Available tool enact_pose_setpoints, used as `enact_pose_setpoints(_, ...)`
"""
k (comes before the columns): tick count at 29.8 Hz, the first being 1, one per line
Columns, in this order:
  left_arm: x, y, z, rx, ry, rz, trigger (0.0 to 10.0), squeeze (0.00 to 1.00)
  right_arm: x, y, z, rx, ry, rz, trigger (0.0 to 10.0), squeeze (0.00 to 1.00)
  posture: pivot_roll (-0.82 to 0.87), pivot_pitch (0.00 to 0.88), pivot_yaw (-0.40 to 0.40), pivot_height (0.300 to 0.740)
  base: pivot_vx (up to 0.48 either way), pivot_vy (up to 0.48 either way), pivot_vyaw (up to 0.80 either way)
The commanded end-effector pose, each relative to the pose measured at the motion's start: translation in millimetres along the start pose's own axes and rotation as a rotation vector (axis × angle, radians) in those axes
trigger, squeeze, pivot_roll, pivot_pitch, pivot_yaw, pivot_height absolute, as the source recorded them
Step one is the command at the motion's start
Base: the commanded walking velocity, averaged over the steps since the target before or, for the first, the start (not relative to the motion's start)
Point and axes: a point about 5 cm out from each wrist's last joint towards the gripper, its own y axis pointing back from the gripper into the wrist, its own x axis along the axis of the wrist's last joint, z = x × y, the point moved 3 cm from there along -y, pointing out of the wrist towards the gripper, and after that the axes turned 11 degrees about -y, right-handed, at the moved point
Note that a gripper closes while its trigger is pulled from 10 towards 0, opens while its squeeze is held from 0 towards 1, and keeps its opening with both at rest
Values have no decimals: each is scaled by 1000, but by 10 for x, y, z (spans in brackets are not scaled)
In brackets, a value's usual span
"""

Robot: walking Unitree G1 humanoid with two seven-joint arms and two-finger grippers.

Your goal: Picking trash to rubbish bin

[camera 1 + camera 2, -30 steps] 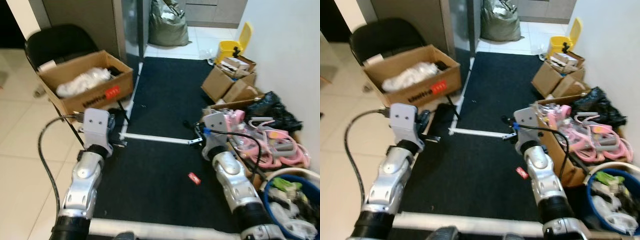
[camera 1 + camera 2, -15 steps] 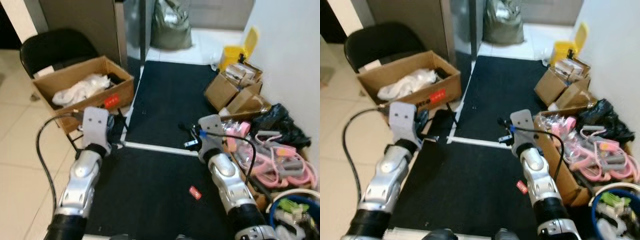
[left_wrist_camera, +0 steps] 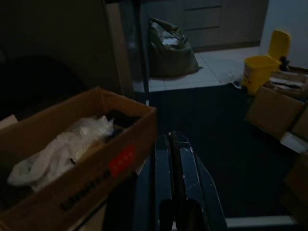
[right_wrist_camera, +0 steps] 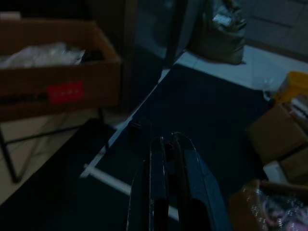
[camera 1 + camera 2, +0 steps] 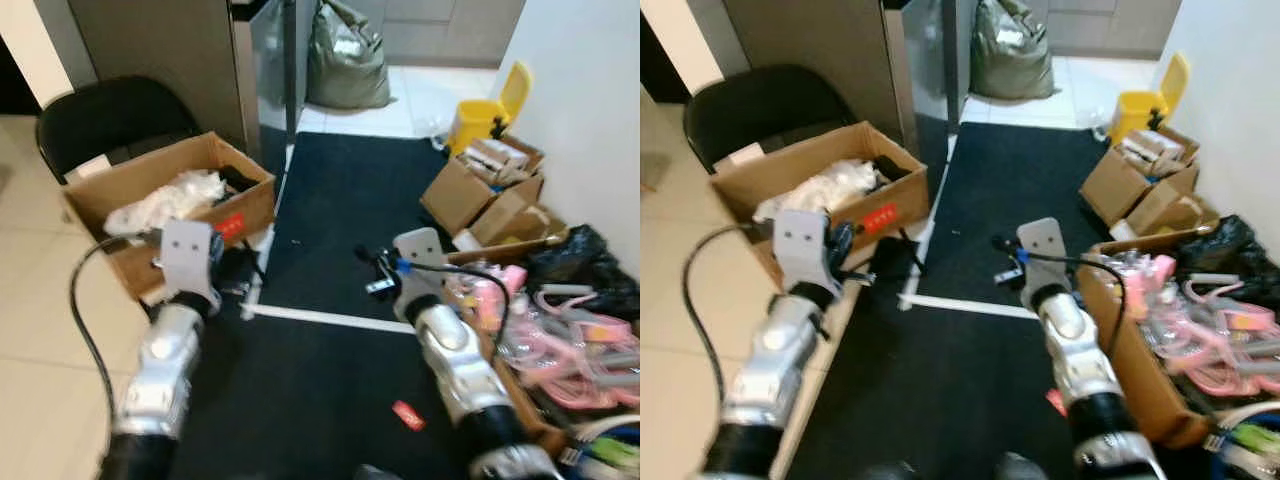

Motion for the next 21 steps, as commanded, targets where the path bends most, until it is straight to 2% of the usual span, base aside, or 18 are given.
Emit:
enact_pose_setpoints(1, -47, 26, -33, 10, -11, -17, 10000, 0, -27, 0, -36, 5, -11, -5, 10000, 0, 70, 3, -17, 740, 379, 0, 0)
enact_pose_setpoints(21, -44, 34, -16, 10, -6, -16, 10000, 0, -32, 2, -32, 12, -1, -7, 10000, 0, 70, 12, -23, 740, 379, 0, 0)
